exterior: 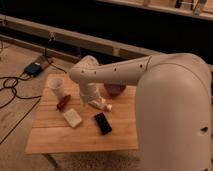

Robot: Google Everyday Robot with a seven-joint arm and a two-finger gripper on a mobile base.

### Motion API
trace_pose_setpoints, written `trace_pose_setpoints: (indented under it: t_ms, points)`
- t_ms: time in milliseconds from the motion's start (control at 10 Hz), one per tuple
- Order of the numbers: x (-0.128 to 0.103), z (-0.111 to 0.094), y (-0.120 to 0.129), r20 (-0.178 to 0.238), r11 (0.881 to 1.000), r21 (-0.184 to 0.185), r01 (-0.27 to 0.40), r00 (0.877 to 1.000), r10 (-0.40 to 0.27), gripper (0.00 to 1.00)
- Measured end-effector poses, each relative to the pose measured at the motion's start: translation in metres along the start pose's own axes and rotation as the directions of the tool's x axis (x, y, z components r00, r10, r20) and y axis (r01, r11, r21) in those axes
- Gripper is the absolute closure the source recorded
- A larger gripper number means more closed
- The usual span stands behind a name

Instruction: Stand the bottle upright

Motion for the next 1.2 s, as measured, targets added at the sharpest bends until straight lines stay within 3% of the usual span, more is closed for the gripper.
trace_pose_setpoints:
  t_ms: [800, 1200]
  points:
    - [-0.061, 0.033, -0.012, 0.037, 0.989, 0.043, 0.143, 0.989, -0.144, 0.35]
    - [-0.081, 0.049, -0.019, 0.035, 0.979, 0.066, 0.193, 0.980, -0.196, 0.35]
